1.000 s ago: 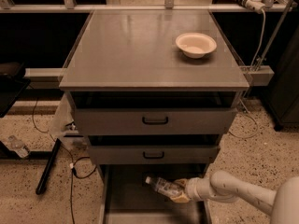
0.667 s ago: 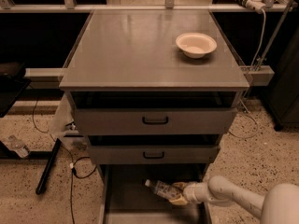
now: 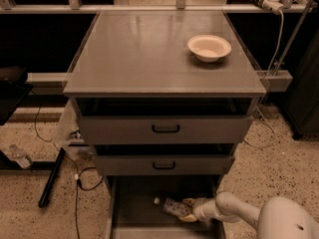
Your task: Place blue plastic bottle into bottom drawer
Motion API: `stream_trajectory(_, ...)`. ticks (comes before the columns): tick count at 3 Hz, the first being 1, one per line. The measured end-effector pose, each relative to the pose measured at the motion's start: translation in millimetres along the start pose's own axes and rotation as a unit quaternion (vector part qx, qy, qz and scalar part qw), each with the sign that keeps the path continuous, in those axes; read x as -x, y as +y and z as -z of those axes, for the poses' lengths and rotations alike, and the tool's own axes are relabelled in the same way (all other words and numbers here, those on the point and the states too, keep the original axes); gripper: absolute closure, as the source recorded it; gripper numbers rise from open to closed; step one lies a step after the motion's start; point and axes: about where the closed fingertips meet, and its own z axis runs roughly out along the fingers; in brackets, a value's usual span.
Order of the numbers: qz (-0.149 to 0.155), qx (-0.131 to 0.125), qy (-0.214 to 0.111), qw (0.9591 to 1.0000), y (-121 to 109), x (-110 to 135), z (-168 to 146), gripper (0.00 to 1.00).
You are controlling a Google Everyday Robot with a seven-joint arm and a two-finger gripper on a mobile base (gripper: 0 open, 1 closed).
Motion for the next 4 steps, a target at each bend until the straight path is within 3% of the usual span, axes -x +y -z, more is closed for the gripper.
stream_trajectory(1, 0.0, -0.001, 0.002, 1.0, -0.9, -4.2, -3.9, 1.0)
stream_trajectory(2, 0.0, -0.001, 0.002, 1.0, -0.9, -4.2, -4.0, 0.81)
stream_trajectory(4, 0.0, -0.001, 0.002, 1.0, -0.8, -4.2, -4.0, 0.35)
